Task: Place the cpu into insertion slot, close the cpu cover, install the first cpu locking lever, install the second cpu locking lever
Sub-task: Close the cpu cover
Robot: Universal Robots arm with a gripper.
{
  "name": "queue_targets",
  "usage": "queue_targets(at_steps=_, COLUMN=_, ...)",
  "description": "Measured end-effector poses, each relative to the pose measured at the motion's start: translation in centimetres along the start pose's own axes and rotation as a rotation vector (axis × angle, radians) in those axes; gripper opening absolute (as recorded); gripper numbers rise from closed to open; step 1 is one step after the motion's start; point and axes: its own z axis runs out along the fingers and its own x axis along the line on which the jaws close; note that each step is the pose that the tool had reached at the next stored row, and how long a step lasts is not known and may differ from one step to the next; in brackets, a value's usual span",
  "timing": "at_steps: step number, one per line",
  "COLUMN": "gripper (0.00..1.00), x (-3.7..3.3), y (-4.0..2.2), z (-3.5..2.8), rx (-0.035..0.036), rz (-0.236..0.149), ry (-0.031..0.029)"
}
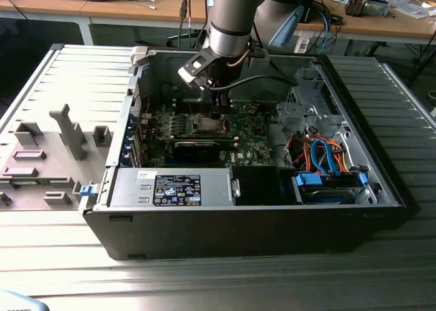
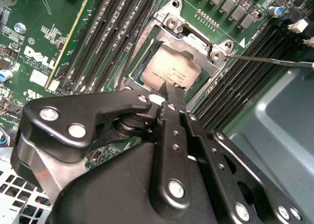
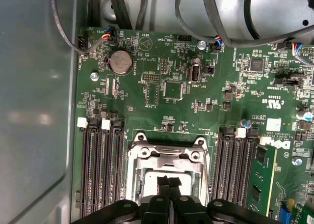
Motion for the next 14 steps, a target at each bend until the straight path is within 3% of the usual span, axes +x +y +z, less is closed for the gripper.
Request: queue_targets(at_steps=14, gripper=0.11, x=0.06, y=-0.75, z=0.22, rx=0.0000, rz=0.000, ry=0.0000)
